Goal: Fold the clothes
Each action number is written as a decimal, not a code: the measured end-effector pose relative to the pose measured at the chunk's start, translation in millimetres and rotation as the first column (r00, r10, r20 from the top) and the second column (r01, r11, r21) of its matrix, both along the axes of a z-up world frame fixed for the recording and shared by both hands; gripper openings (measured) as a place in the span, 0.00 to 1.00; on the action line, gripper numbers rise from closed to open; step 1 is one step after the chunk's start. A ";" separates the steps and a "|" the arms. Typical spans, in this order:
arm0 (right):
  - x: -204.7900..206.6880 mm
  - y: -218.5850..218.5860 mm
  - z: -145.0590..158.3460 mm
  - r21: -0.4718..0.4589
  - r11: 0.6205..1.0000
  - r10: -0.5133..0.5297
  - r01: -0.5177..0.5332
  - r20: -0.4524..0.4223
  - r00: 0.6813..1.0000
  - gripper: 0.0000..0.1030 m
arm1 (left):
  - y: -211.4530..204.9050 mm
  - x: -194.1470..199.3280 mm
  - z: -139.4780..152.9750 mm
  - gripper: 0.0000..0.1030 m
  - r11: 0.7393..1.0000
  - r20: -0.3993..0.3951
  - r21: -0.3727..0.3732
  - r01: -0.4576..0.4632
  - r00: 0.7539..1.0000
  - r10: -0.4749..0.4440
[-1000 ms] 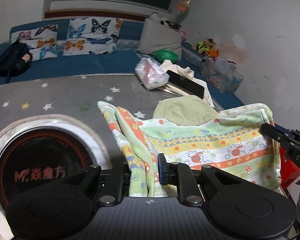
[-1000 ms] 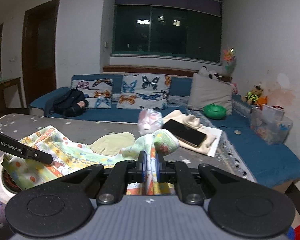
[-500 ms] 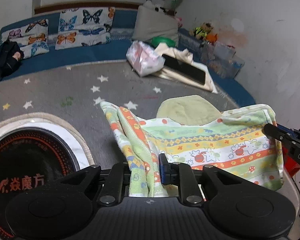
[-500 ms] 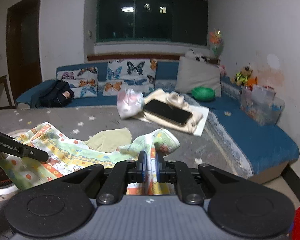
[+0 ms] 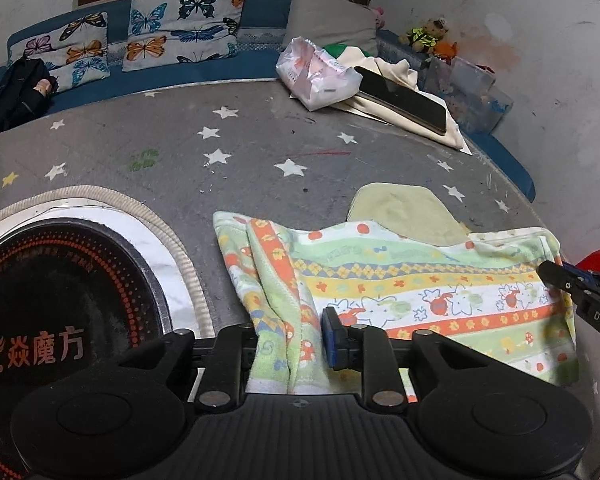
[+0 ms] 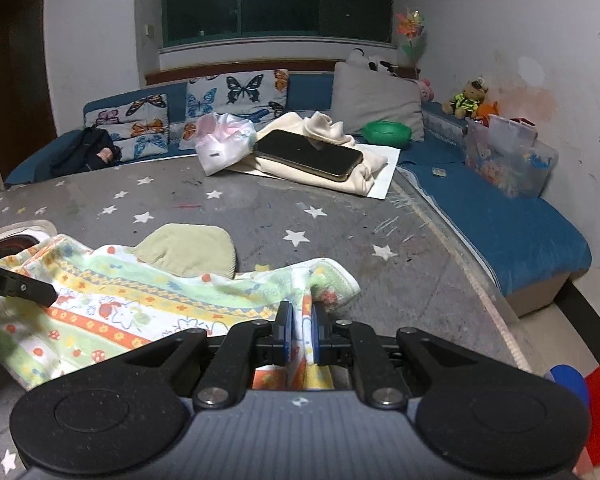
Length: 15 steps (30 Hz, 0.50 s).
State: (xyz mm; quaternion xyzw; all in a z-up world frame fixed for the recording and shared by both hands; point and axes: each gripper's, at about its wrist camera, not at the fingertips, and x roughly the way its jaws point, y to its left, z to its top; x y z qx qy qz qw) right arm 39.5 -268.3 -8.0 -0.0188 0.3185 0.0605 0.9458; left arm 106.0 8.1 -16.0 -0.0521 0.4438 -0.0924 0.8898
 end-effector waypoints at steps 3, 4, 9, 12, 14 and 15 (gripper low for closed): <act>3.8 2.7 -2.2 -0.001 1.000 0.001 -0.001 0.003 1.000 0.08 | -0.4 2.4 2.2 0.22 1.000 0.017 0.020 -0.015 1.000 0.014; 4.8 3.7 -3.0 -0.001 1.000 0.002 -0.002 0.004 1.000 0.08 | -0.3 3.3 2.9 0.22 0.999 0.022 0.026 -0.019 1.000 0.018; 11.0 7.4 -8.8 -0.007 1.000 0.008 -0.008 -0.020 1.000 0.14 | 3.3 8.1 0.6 0.36 0.998 0.012 0.054 -0.031 0.999 0.030; 9.2 5.4 -9.6 -0.009 1.000 -0.009 0.009 -0.023 1.000 0.21 | 4.8 6.7 -0.2 0.55 0.994 0.027 0.099 -0.047 0.999 0.044; 6.0 4.4 -8.9 -0.010 1.000 -0.012 0.012 -0.019 1.000 0.28 | 6.7 5.3 0.2 0.60 0.991 0.032 0.119 -0.056 0.998 0.052; 3.8 4.5 -7.9 -0.008 1.000 -0.011 0.011 -0.017 1.000 0.38 | 7.5 4.1 0.9 0.63 0.990 0.035 0.124 -0.059 0.998 0.055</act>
